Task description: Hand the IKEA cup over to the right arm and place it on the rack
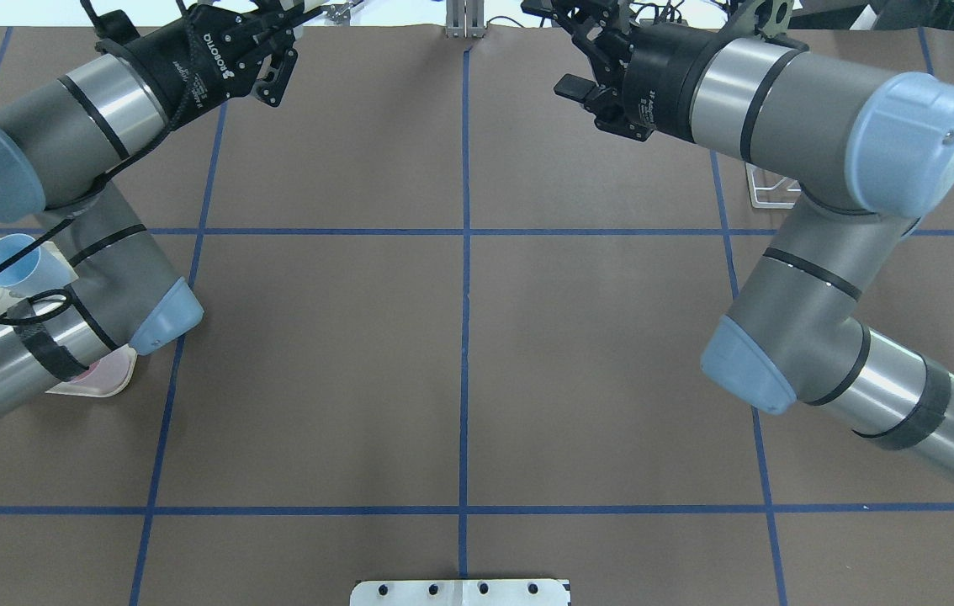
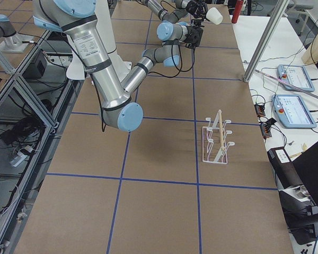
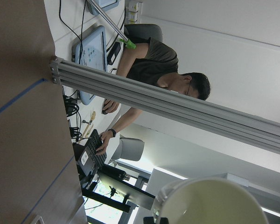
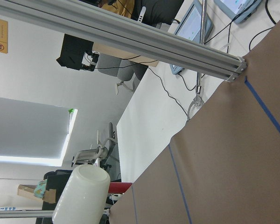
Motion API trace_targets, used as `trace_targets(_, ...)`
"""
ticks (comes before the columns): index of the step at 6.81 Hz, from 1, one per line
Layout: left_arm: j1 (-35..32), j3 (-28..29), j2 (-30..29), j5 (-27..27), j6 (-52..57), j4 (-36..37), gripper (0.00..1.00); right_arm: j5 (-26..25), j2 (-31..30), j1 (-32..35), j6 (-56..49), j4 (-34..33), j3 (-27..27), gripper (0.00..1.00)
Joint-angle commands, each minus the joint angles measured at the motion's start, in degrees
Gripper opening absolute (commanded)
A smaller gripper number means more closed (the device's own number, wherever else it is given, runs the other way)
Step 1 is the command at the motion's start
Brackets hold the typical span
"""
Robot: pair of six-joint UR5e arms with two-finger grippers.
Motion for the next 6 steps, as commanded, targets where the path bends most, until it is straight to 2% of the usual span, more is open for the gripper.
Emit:
trace_targets(1,4.65,1.03,-3.58,6.56,-4.48,-1.18,0.00,-3.01,0.22,-2.35,2.47,3.96,-0.81,0.99)
trace_targets(2,7.11,1.29,-5.16,9.90,-6.41,-1.10,0.00,-3.89,0.22,-2.71,2.91,6.15,-1.43,0.99)
trace_targets(6,10.29,1.47,-5.88,10.28,-6.00,-0.92,0.00,-5.03,0.75,-2.98,2.91,6.44,-3.19,0.99)
